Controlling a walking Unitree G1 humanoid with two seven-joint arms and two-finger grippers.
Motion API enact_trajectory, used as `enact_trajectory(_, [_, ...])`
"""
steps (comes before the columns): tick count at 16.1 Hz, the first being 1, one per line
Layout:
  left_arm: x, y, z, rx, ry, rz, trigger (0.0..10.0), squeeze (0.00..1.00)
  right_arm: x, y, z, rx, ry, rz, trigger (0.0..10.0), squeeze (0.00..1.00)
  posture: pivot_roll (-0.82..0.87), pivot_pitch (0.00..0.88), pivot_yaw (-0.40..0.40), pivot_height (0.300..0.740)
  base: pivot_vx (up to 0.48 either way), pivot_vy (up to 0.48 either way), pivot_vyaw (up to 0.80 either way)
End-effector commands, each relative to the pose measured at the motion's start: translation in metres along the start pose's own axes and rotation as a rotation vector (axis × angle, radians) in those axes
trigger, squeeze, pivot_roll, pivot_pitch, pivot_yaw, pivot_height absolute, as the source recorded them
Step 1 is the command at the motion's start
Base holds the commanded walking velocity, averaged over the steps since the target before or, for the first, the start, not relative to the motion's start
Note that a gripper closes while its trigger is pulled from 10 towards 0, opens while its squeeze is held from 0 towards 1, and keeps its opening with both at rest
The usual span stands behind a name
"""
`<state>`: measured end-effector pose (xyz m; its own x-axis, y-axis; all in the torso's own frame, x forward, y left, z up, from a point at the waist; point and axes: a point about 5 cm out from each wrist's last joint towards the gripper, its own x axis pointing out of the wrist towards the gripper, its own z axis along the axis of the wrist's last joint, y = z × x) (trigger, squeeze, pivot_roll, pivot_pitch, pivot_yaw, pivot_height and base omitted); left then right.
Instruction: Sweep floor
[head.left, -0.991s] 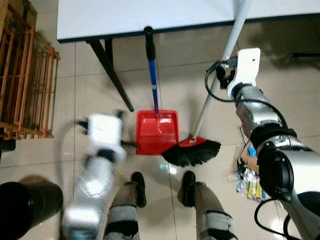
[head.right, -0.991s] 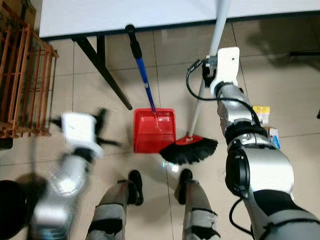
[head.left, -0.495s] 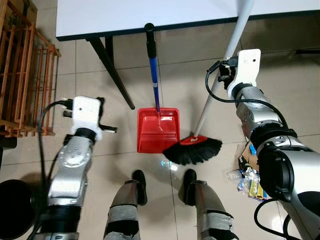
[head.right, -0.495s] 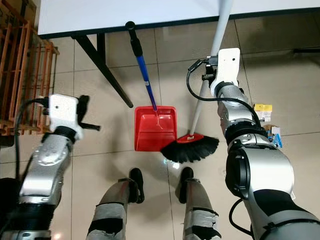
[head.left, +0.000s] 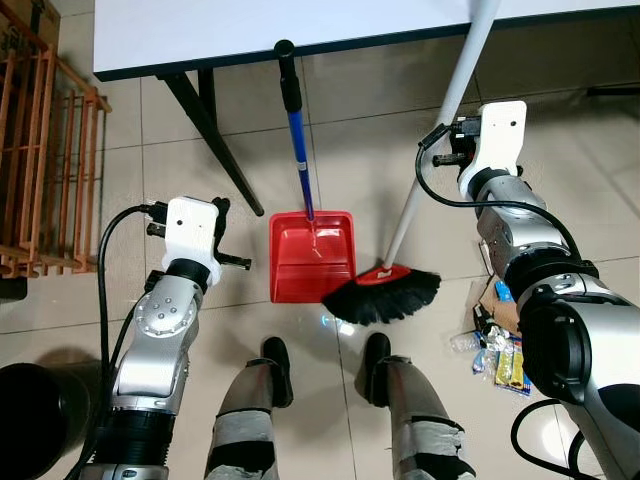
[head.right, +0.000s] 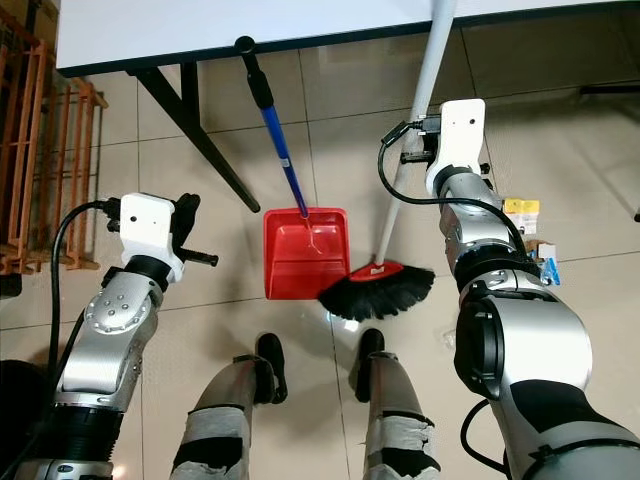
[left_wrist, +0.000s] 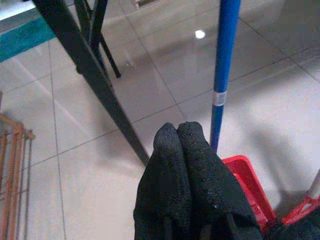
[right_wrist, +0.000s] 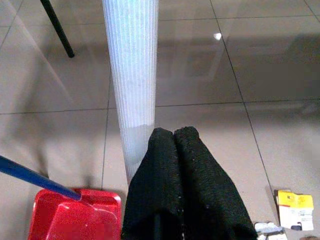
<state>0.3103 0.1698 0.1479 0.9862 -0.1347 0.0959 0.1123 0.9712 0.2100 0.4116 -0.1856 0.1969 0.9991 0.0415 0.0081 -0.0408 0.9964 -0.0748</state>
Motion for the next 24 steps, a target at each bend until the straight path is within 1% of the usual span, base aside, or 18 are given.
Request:
enact_trajectory(1, [-0.007, -0.003, -0.011, -0.003, 0.038, -0.010, 10.0, 0.00, -0.005, -0.001, -0.016, 0.003, 0.050, 0.003, 0.0, 0.00, 0.24, 0.557, 0.044, 0.740, 0.000, 0.000, 0.00])
enact_trajectory(2, [-0.007, -0.004, -0.011, -0.002, 0.035, -0.015, 10.0, 0.00, -0.005, 0.000, -0.017, 0.010, 0.051, 0.013, 0.0, 0.00, 0.24, 0.559, 0.043, 0.740, 0.000, 0.000, 0.00])
enact_trajectory(5, [-0.007, -0.007, -0.006, -0.015, 0.018, -0.007, 10.0, 0.00, -0.005, 0.003, -0.018, 0.014, 0.053, 0.045, 0.0, 0.00, 0.23, 0.603, 0.013, 0.740, 0.000, 0.000, 0.00])
enact_trajectory(7, [-0.008, -0.011, -0.006, -0.027, 0.014, -0.006, 10.0, 0.00, -0.005, 0.005, -0.017, 0.015, 0.051, 0.061, 0.0, 0.00, 0.22, 0.616, 0.006, 0.740, 0.000, 0.000, 0.00])
enact_trajectory(8, [-0.010, -0.016, -0.005, -0.036, 0.012, -0.009, 10.0, 0.00, -0.004, 0.006, -0.015, 0.014, 0.046, 0.067, 0.0, 0.00, 0.22, 0.628, -0.003, 0.740, 0.000, 0.000, 0.00])
enact_trajectory(11, [-0.013, -0.024, -0.003, -0.045, 0.007, -0.016, 10.0, 0.00, -0.002, 0.006, -0.010, 0.020, 0.033, 0.073, 0.0, 0.00, 0.21, 0.651, -0.018, 0.740, 0.000, 0.000, 0.00])
enact_trajectory(12, [-0.014, -0.025, -0.002, -0.048, 0.006, -0.015, 10.0, 0.00, -0.002, 0.006, -0.008, 0.013, 0.031, 0.063, 10.0, 0.00, 0.21, 0.658, -0.025, 0.740, 0.000, 0.000, 0.00])
enact_trajectory(14, [-0.017, -0.029, -0.001, -0.066, 0.002, -0.011, 10.0, 0.00, -0.001, 0.005, -0.005, 0.012, 0.027, 0.067, 10.0, 0.00, 0.19, 0.679, -0.043, 0.740, 0.000, 0.000, 0.00])
enact_trajectory(17, [-0.021, -0.038, 0.001, -0.093, 0.000, -0.012, 10.0, 0.00, 0.001, 0.006, 0.001, 0.011, 0.017, 0.080, 10.0, 0.00, 0.17, 0.707, -0.064, 0.740, 0.000, 0.000, 0.00])
enact_trajectory(19, [-0.024, -0.044, 0.002, -0.109, 0.006, -0.017, 10.0, 0.00, 0.002, 0.006, 0.003, 0.032, 0.012, 0.083, 10.0, 0.00, 0.16, 0.724, -0.075, 0.740, 0.000, 0.000, 0.00])
enact_trajectory(20, [-0.025, -0.046, 0.002, -0.112, 0.008, -0.017, 10.0, 0.00, 0.002, 0.006, 0.003, 0.029, 0.013, 0.082, 10.0, 1.00, 0.16, 0.728, -0.077, 0.740, 0.000, 0.000, 0.00])
enact_trajectory(24, [-0.028, -0.047, 0.003, -0.121, 0.016, -0.012, 10.0, 0.00, 0.002, 0.008, 0.002, 0.061, 0.018, 0.079, 10.0, 1.00, 0.16, 0.743, -0.085, 0.740, 0.000, 0.000, 0.00])
